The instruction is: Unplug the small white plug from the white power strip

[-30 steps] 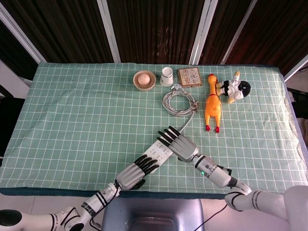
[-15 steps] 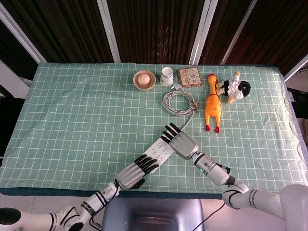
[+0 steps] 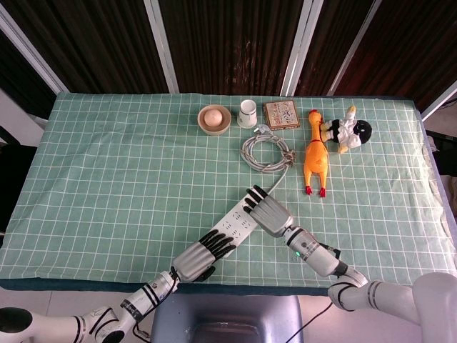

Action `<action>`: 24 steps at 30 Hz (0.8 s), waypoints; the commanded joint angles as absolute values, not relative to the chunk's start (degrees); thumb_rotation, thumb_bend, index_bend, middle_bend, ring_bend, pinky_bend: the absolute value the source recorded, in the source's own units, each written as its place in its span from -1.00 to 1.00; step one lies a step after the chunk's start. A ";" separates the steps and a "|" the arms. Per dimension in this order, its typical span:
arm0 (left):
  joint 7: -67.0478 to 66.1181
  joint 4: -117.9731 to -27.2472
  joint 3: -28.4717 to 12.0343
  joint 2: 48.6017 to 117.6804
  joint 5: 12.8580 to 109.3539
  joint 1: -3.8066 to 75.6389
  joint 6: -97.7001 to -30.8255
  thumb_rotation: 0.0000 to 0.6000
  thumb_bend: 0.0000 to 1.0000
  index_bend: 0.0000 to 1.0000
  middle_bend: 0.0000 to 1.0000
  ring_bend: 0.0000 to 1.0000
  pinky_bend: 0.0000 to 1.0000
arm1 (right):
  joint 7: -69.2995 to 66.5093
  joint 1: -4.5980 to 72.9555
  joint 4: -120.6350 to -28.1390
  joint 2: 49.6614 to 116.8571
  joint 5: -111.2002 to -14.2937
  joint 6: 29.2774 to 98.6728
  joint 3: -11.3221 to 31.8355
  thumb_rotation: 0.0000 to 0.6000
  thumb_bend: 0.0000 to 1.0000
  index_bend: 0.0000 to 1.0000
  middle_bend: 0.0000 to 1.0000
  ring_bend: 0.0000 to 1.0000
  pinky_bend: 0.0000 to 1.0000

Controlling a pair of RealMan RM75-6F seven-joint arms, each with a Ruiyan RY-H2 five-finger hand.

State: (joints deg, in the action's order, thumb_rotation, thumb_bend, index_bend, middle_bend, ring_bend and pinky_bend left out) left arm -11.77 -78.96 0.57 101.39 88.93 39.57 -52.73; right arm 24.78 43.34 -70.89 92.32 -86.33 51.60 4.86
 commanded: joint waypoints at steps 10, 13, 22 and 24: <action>-12.21 -79.26 0.88 101.38 88.46 39.87 -52.70 1.00 0.07 -1.00 -1.00 -1.00 -1.00 | 25.48 43.47 -71.32 92.18 -86.15 52.63 4.38 1.00 -0.22 0.35 -0.04 -0.41 -0.28; -12.32 -79.24 0.96 101.40 88.31 39.90 -52.66 1.00 0.07 -1.00 -1.00 -1.00 -1.00 | 25.82 43.46 -71.29 92.23 -86.29 53.03 4.22 1.00 -0.22 0.41 0.00 -0.36 -0.23; -12.60 -78.83 1.21 101.65 87.70 40.09 -52.18 1.00 0.07 -1.00 -1.00 -1.00 -1.00 | 27.77 42.97 -70.36 93.37 -87.07 55.50 3.79 1.00 -0.19 0.73 0.24 -0.09 0.05; -12.69 -78.74 1.28 101.75 87.70 40.16 -52.12 1.00 0.07 -1.00 -1.00 -1.00 -1.00 | 27.66 42.85 -70.23 93.54 -87.03 55.72 3.72 1.00 -0.19 0.77 0.27 -0.06 0.08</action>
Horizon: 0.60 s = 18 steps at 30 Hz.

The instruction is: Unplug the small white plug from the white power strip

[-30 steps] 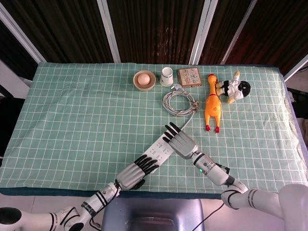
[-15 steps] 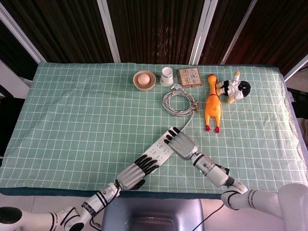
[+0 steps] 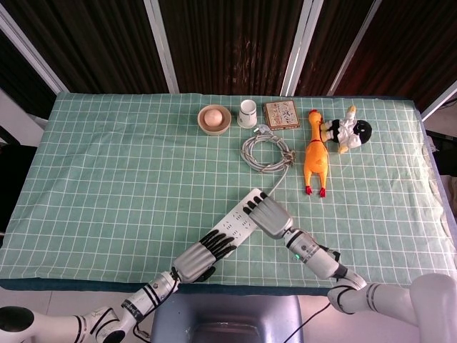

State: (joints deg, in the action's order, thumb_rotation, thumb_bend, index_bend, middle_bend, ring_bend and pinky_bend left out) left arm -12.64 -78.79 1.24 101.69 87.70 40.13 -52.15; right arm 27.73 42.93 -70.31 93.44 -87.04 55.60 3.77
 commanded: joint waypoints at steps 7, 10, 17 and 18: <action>-13.57 -78.53 1.38 102.06 87.67 40.33 -52.14 1.00 0.07 -1.00 -1.00 -1.00 -1.00 | 26.55 42.75 -70.22 93.78 -86.72 56.02 3.81 1.00 -0.19 0.85 0.33 0.00 0.14; -13.97 -78.56 1.47 102.09 87.55 40.34 -52.11 1.00 0.07 -1.00 -1.00 -1.00 -1.00 | 26.10 42.82 -70.84 93.53 -86.03 55.82 4.27 1.00 -0.19 0.86 0.34 0.01 0.14; -14.72 -78.46 1.75 102.27 87.37 40.26 -52.11 1.00 0.07 -1.00 -1.00 -1.00 -1.00 | 28.01 43.67 -72.88 92.79 -82.24 52.40 5.43 1.00 -0.19 0.86 0.34 0.01 0.14; -14.80 -78.48 1.71 102.23 87.35 40.26 -52.16 1.00 0.07 -1.00 -1.00 -1.00 -1.00 | 28.48 43.77 -73.31 92.59 -81.78 51.93 5.46 1.00 -0.19 0.86 0.34 0.01 0.14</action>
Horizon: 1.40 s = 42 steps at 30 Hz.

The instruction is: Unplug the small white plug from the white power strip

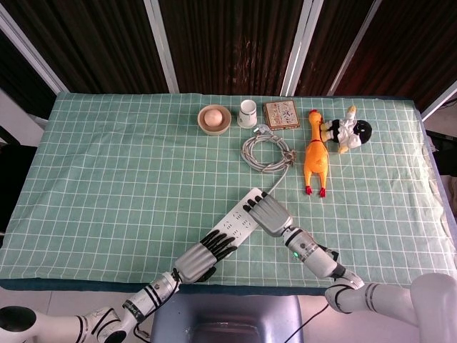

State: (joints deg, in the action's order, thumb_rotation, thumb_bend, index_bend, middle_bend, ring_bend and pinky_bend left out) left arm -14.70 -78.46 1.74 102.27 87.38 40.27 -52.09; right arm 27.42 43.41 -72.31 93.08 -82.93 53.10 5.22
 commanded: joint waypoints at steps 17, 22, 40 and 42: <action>-15.60 -78.83 1.62 101.90 86.72 40.36 -52.02 1.00 0.07 -1.00 -1.00 -1.00 -1.00 | 29.09 41.90 -75.34 91.28 -84.44 56.92 3.04 1.00 -0.20 0.89 0.36 0.01 0.14; -15.35 -78.71 1.59 101.87 86.49 40.49 -51.69 1.00 0.08 -1.00 -1.00 -1.00 -1.00 | 26.84 41.24 -72.19 92.51 -86.87 58.91 1.95 1.00 -0.20 0.90 0.37 0.02 0.15; -16.79 -79.22 1.73 101.77 85.74 40.66 -51.07 1.00 0.08 -1.00 -1.00 -1.00 -1.00 | 21.55 41.12 -73.07 91.17 -87.64 59.45 2.75 1.00 -0.20 0.90 0.37 0.02 0.15; -16.85 -79.37 1.71 101.71 85.81 40.65 -51.20 1.00 0.08 -1.00 -1.00 -1.00 -1.00 | 21.58 41.05 -73.31 90.91 -87.61 59.57 2.83 1.00 -0.20 0.90 0.37 0.02 0.15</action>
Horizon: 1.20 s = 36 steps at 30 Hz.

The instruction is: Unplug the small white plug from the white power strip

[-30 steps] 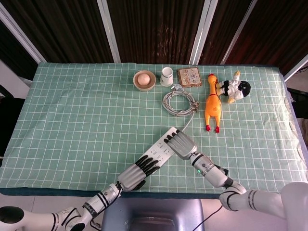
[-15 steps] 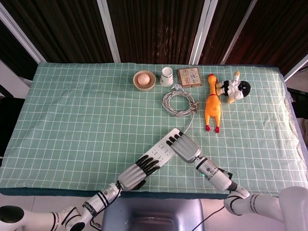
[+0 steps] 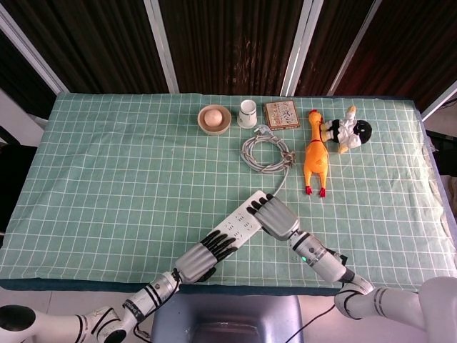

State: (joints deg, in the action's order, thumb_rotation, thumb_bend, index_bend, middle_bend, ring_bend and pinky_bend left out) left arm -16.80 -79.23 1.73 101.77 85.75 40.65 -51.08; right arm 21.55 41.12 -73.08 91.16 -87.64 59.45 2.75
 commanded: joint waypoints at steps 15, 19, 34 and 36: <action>-9.93 -88.29 -0.27 94.17 92.49 39.70 -61.27 1.00 0.07 -1.00 -1.00 -1.00 -1.00 | 17.65 36.44 -77.99 82.34 -90.97 68.21 2.21 1.00 -0.23 0.90 0.37 0.02 0.15; -9.59 -89.48 -0.31 91.78 92.19 39.06 -62.15 1.00 0.06 -1.00 -1.00 -1.00 -1.00 | 21.13 33.72 -78.92 78.12 -91.49 68.69 -0.58 1.00 -0.23 0.90 0.37 0.02 0.15; -7.75 -84.38 0.40 91.51 90.48 37.70 -61.68 1.00 0.02 -1.00 -1.00 -1.00 -1.00 | 44.91 30.59 -74.50 79.83 -81.41 57.53 -2.73 1.00 -0.37 -0.11 -0.18 -0.54 -0.34; -7.90 -84.04 0.36 91.57 90.36 37.63 -61.66 1.00 0.02 -1.00 -1.00 -1.00 -1.00 | 45.52 30.63 -74.85 79.86 -80.75 56.92 -2.62 1.00 -0.39 -0.30 -0.32 -0.64 -0.42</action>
